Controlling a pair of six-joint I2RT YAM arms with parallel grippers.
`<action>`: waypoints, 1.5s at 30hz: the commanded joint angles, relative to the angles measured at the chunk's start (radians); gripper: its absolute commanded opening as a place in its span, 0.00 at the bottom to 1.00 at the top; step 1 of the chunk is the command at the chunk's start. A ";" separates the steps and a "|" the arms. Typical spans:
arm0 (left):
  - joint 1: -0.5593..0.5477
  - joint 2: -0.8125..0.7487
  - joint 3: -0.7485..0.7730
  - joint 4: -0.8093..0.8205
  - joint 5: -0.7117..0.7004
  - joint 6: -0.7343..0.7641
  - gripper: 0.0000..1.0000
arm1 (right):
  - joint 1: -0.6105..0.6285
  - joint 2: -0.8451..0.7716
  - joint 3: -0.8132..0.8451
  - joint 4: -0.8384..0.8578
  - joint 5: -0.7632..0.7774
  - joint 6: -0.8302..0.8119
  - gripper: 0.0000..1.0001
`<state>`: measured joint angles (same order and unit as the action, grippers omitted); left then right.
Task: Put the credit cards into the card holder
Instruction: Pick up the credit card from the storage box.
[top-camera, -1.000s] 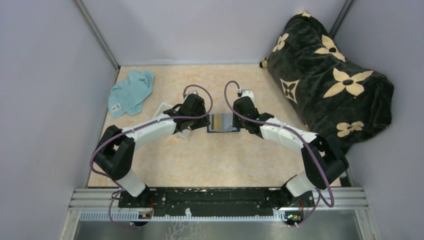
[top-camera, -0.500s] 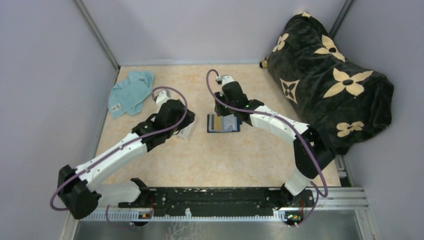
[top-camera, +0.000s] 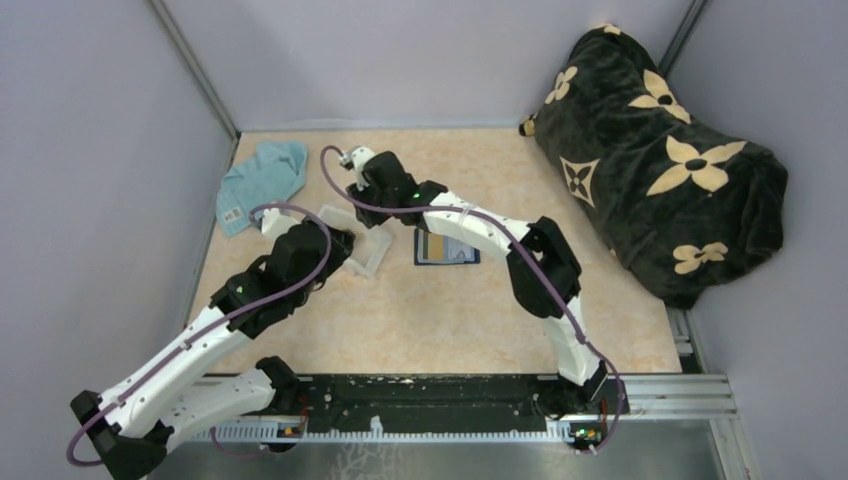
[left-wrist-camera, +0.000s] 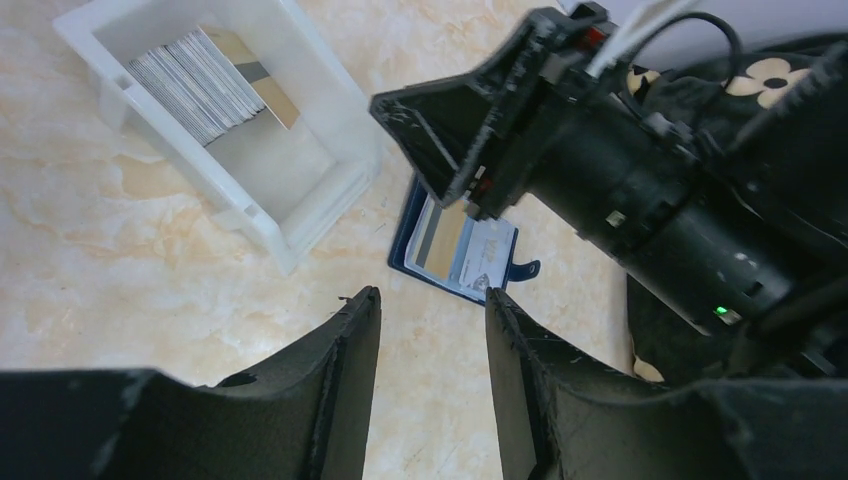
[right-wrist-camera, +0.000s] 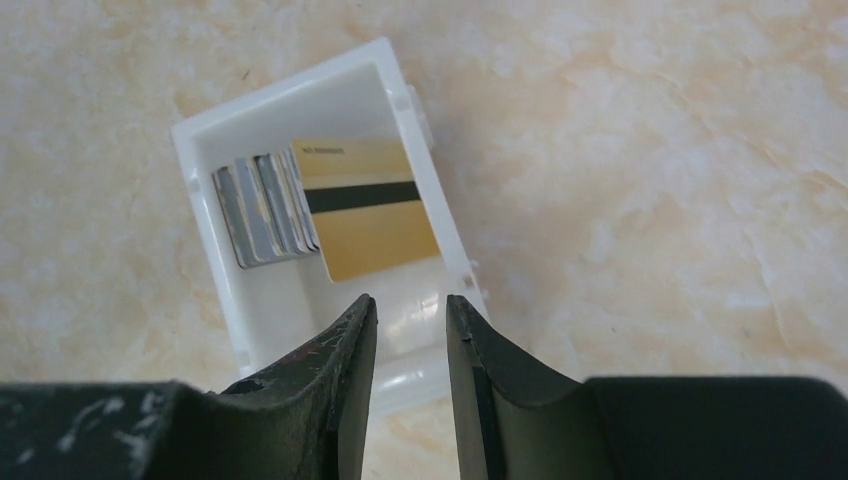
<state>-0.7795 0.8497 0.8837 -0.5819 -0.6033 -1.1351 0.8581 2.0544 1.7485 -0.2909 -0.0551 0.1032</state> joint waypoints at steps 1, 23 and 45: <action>-0.006 -0.039 -0.004 -0.054 -0.032 -0.027 0.50 | 0.049 0.102 0.184 -0.073 -0.037 -0.076 0.33; -0.006 -0.129 -0.005 -0.035 -0.004 0.010 0.49 | 0.104 0.263 0.345 -0.166 0.013 -0.138 0.33; -0.006 -0.138 -0.027 -0.002 0.013 0.027 0.50 | 0.107 0.348 0.454 -0.196 0.105 -0.203 0.19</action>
<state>-0.7792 0.7162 0.8650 -0.6029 -0.5957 -1.1240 0.9535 2.3985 2.1487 -0.5159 -0.0082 -0.0673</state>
